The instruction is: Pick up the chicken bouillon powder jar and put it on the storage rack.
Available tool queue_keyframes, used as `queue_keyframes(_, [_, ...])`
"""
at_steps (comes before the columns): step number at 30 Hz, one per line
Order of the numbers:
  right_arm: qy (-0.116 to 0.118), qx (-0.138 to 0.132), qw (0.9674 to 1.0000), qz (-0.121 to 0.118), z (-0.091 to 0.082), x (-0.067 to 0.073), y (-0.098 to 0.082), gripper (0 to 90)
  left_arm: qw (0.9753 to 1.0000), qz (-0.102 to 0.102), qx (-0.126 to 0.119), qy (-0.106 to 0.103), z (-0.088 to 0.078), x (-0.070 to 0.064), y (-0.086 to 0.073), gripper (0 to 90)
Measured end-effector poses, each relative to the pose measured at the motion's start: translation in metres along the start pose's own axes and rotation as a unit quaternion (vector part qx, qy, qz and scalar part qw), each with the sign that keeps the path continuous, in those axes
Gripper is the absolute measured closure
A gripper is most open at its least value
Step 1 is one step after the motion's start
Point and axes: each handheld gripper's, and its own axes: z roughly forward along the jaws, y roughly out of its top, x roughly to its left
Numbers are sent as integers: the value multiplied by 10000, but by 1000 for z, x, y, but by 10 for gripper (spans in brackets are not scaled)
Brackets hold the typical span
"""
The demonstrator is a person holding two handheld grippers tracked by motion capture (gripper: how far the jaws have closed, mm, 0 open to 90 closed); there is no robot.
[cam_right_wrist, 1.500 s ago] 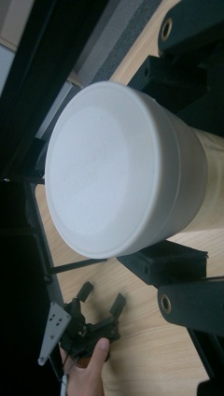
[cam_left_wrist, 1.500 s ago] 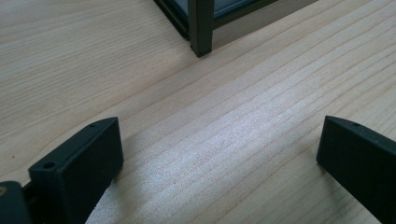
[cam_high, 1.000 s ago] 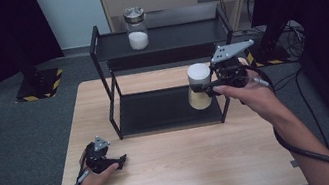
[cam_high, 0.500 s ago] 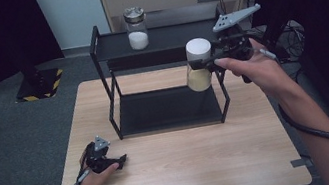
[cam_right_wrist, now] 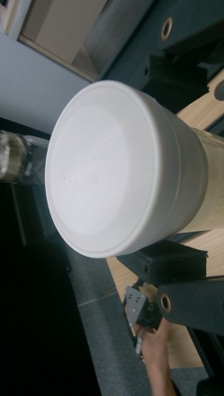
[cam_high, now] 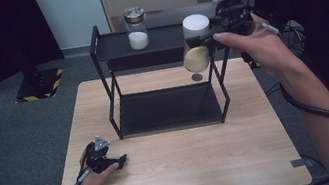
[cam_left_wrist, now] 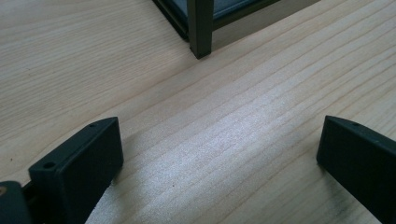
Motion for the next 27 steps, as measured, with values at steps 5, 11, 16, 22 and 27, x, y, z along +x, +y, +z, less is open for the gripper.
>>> queue_keyframes(5, [-97,-50,9999,-17,2,-6,15,353,10000,4,-8,-7,0,0,0,0])
queue_keyframes(11, [-284,-73,9996,-15,8,-15,29,353,10000,13,-4,-18,1,1,0,0])
queue_keyframes(16, [-403,-104,9991,44,18,-25,35,353,10000,25,0,-28,1,1,1,0])
queue_keyframes(22, [-530,-98,9984,153,31,-36,36,353,10000,28,1,-29,1,1,1,0])
queue_keyframes(27, [-562,-91,9982,191,40,-44,37,353,10000,42,11,-31,1,1,1,0])
